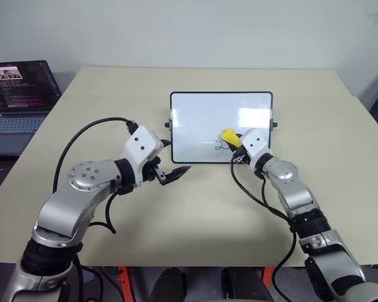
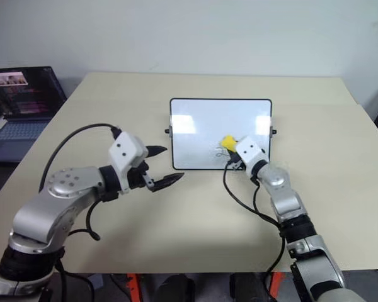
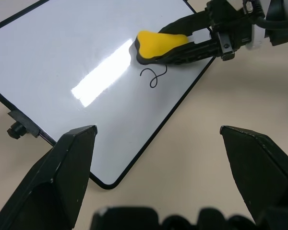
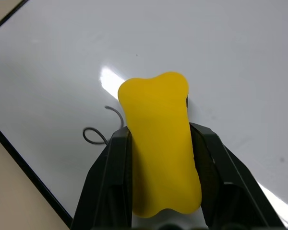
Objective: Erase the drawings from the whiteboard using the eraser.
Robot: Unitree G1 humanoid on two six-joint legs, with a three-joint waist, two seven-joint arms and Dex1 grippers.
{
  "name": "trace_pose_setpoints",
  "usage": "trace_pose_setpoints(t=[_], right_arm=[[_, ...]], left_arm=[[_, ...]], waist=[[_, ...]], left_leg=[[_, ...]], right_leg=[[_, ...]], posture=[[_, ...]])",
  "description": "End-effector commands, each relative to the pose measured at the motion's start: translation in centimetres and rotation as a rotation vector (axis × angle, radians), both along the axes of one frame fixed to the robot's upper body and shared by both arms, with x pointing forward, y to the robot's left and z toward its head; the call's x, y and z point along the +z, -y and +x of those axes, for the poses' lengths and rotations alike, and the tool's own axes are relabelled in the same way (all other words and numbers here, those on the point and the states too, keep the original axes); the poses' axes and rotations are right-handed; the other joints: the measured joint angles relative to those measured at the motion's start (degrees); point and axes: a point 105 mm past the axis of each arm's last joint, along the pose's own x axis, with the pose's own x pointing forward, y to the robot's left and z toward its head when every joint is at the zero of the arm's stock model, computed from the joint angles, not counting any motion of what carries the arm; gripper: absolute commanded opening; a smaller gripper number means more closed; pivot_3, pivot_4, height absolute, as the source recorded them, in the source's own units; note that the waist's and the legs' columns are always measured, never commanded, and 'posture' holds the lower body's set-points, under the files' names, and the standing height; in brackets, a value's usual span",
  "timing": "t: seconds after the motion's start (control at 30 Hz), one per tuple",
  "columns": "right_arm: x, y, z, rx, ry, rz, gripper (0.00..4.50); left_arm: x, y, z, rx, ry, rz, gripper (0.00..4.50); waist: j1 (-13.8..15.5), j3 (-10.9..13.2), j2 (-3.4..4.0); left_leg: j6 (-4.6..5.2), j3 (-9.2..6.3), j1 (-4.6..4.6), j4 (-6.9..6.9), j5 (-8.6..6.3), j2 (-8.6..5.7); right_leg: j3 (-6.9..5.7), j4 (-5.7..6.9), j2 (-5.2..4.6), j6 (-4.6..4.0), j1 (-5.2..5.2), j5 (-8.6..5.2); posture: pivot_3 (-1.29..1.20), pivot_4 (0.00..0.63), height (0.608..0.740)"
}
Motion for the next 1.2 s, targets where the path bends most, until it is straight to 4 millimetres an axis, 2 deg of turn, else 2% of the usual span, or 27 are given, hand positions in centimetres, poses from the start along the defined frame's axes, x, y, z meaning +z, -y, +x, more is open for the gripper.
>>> trace_pose_setpoints(t=[0.03, 0.13, 0.23, 0.43, 0.5, 0.8, 0.9, 1.0, 1.2], right_arm=[[-0.4, 2.5, 0.0, -0.076, -0.026, 0.003, 1.37], [0.0, 2.6, -0.2, -0.075, -0.020, 0.007, 1.37], [1.2, 1.8, -0.4, -0.055, 0.002, 0.029, 1.37], [3.9, -2.5, -1.4, 0.056, 0.045, 0.078, 1.37], [4.3, -3.7, -1.7, 0.086, 0.051, 0.085, 1.37], [2.9, -6.0, -2.1, 0.143, 0.022, 0.065, 1.37], [1.3, -6.6, -1.9, 0.164, 0.019, 0.008, 1.37], [-0.9, -6.5, -1.6, 0.171, 0.003, -0.063, 1.37], [-2.1, -5.8, -0.8, 0.154, -0.004, -0.083, 1.37]], left_arm=[[1.0, 0.1, 0.1, -0.009, 0.045, 0.004, 4.50], [1.1, 0.1, 0.1, -0.012, 0.046, 0.003, 4.50], [1.3, 0.2, 0.2, -0.015, 0.049, 0.003, 4.50], [1.5, 0.4, 0.2, -0.021, 0.052, 0.003, 4.50], [1.5, 0.4, 0.2, -0.021, 0.053, 0.003, 4.50], [1.6, 0.3, 0.1, -0.013, 0.057, 0.006, 4.50], [1.6, 0.3, 0.0, -0.012, 0.056, 0.008, 4.50], [1.6, 0.3, 0.0, -0.010, 0.058, 0.008, 4.50], [1.7, 0.3, -0.1, -0.006, 0.060, 0.010, 4.50]], waist=[[0.0, 0.0, -0.01], [0.0, 0.0, -0.01], [0.0, 0.0, -0.01], [-0.2, 0.0, 0.00], [-0.4, 0.0, 0.01], [-0.1, 0.0, 0.01], [-0.2, 0.0, 0.01], [-0.2, 0.0, 0.01], [-0.2, 0.0, 0.01]], left_leg=[[0.00, 0.00, 0.00, 0.01, 0.00, 0.00], [0.00, 0.01, 0.00, 0.01, 0.00, 0.00], [0.00, 0.00, 0.00, 0.01, 0.00, 0.00], [0.00, 0.01, -0.04, -0.03, 0.00, 0.01], [-0.01, 0.02, -0.04, -0.06, 0.00, 0.02], [-0.01, 0.02, -0.07, -0.05, 0.00, 0.00], [-0.01, 0.01, -0.06, -0.05, 0.00, 0.01], [-0.01, 0.03, -0.05, -0.05, 0.00, 0.01], [-0.01, 0.04, 0.00, -0.03, 0.00, 0.01]], right_leg=[[0.00, 0.00, 0.00, 0.00, 0.00, 0.00], [0.01, 0.00, 0.00, 0.00, 0.00, 0.00], [0.01, 0.00, 0.00, 0.00, 0.00, 0.00], [0.01, -0.02, 0.00, 0.00, -0.06, 0.00], [0.02, -0.02, 0.01, 0.00, -0.08, 0.00], [0.01, -0.05, 0.00, 0.00, -0.08, 0.00], [0.00, -0.04, 0.01, 0.00, -0.09, 0.00], [0.01, -0.04, 0.01, 0.00, -0.09, 0.00], [0.02, -0.01, 0.01, 0.00, -0.06, 0.00]], posture=[[0.00, 0.150, 0.740], [0.00, 0.150, 0.740], [0.00, 0.150, 0.740], [0.00, 0.150, 0.740], [0.00, 0.150, 0.740], [0.00, 0.150, 0.740], [0.00, 0.150, 0.740], [0.00, 0.150, 0.740], [0.00, 0.150, 0.740]])
